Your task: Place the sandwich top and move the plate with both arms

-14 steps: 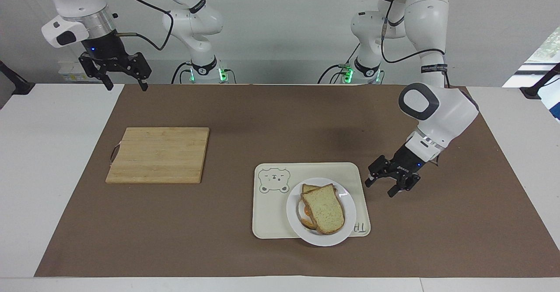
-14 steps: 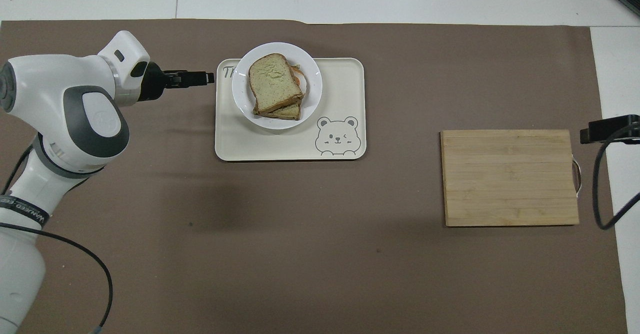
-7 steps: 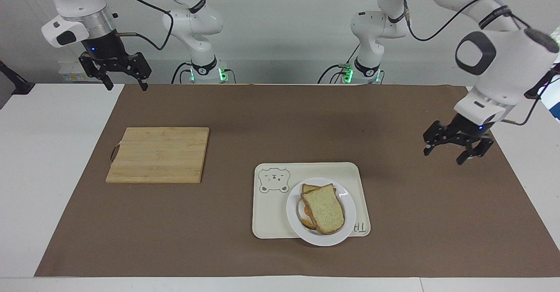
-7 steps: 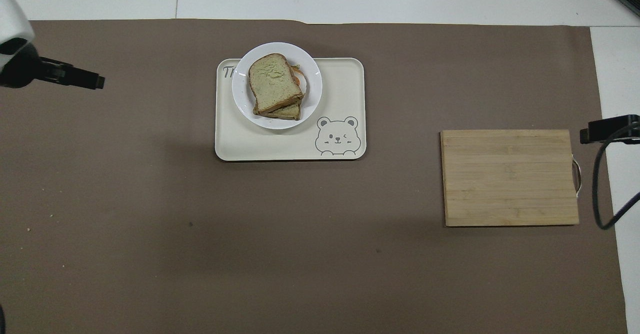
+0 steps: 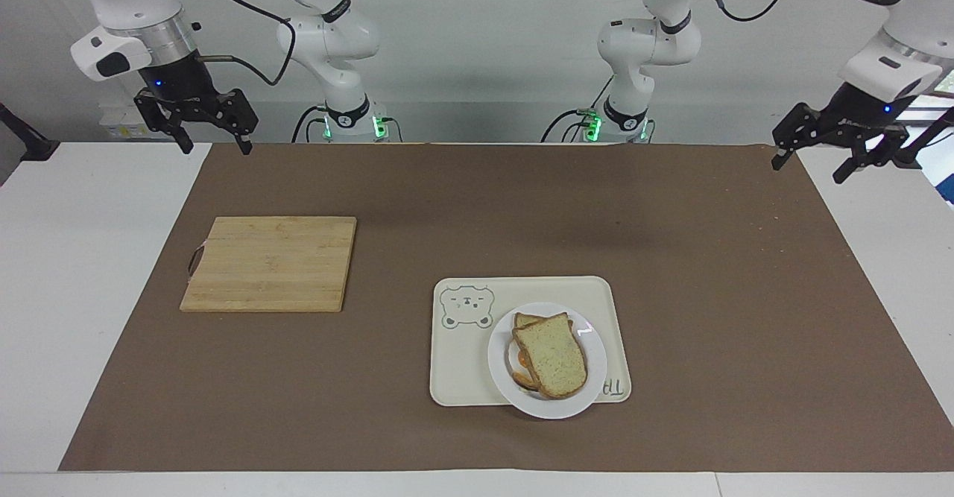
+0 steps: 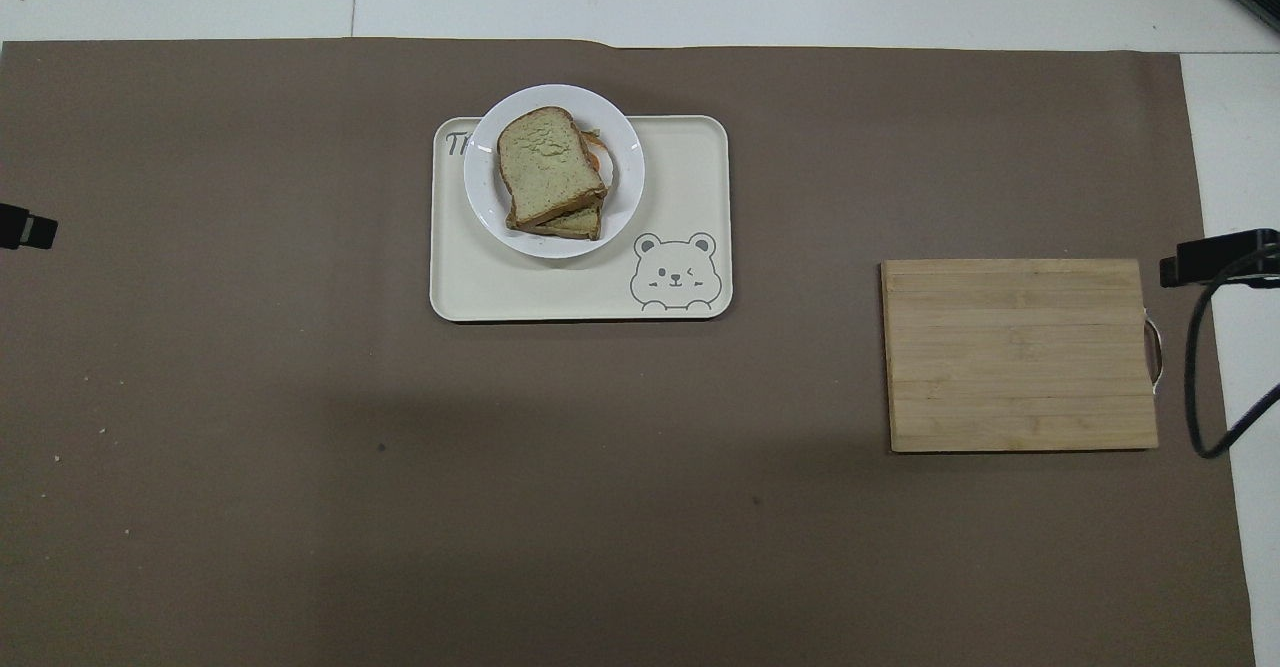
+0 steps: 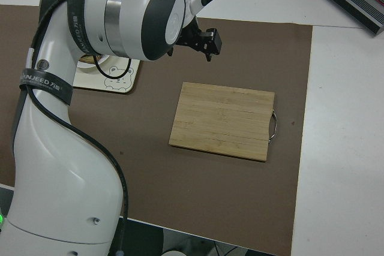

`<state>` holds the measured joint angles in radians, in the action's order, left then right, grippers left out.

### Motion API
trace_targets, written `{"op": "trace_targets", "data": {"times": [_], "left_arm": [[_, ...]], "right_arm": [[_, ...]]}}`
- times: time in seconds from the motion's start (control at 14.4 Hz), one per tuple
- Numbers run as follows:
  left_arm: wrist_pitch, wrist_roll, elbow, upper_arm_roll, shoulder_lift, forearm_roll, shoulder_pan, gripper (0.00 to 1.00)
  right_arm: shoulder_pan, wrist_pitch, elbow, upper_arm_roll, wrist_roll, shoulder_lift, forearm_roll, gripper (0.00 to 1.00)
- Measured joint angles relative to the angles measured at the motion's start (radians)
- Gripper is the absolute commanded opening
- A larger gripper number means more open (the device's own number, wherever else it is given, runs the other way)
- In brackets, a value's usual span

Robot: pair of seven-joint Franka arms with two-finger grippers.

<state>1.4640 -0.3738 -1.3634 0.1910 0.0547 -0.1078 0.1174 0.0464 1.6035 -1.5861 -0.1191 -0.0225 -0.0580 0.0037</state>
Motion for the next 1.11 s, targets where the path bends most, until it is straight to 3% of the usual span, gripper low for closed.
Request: {"op": "trace_targets", "data": {"times": [0.21, 0.62, 1.11], "left_arm": [[-0.056, 0.004, 0.003, -0.018, -0.046, 0.023, 0.009, 1.0], [-0.07, 0.093, -0.023, -0.057, -0.066, 0.059, 0.009, 1.0], [-0.072, 0.111, -0.111, -0.068, -0.124, 0.103, 0.01, 1.0]], "right_arm": [[0.0, 0.0, 0.0, 0.0, 0.0, 0.0, 0.0, 1.0], [0.0, 0.0, 0.0, 0.0, 0.0, 0.0, 0.0, 1.0], [0.0, 0.0, 0.0, 0.0, 0.0, 0.0, 0.0, 1.0]]}}
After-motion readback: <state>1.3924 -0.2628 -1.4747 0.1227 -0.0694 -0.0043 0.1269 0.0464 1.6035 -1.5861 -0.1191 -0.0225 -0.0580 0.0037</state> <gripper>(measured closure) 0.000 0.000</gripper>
